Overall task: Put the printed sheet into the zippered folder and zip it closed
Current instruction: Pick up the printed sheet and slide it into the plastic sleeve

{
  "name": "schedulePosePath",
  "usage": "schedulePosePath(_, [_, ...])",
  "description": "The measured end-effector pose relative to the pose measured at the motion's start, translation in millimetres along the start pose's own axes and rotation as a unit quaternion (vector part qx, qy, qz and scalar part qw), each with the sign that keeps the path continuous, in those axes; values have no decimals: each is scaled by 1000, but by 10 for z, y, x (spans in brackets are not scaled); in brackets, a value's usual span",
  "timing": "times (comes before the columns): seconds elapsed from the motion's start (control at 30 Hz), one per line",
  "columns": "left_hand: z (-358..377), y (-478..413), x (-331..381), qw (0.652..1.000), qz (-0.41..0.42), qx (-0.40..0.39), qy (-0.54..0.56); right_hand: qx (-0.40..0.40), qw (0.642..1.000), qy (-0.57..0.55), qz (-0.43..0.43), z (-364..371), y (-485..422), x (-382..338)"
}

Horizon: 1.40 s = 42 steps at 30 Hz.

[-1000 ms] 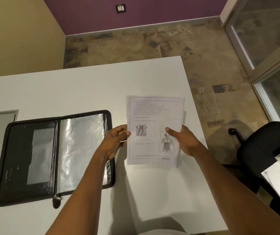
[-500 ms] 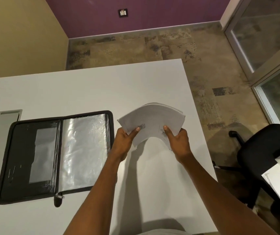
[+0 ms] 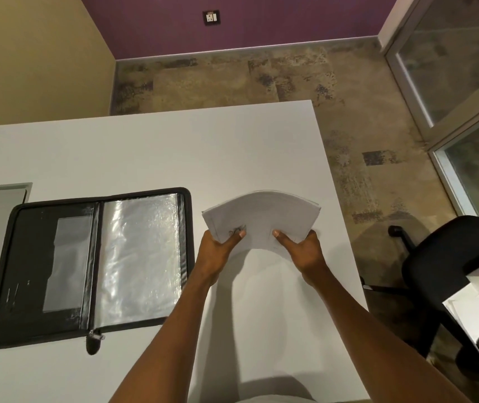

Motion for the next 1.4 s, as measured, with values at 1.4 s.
schedulePosePath(1.4, [-2567, -733, 498, 995, -78, 60, 14, -152, 976, 147, -42, 2312, 23, -501])
Point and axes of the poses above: each hand's wrist, its own y-axis away from the middle knuckle, its own z-axis out of the palm, x = y × z, the point moved 3 cm from there along -y, towards the middle knuckle, and after that the axes turned 5 degrees about x, right-handed, at the moved point
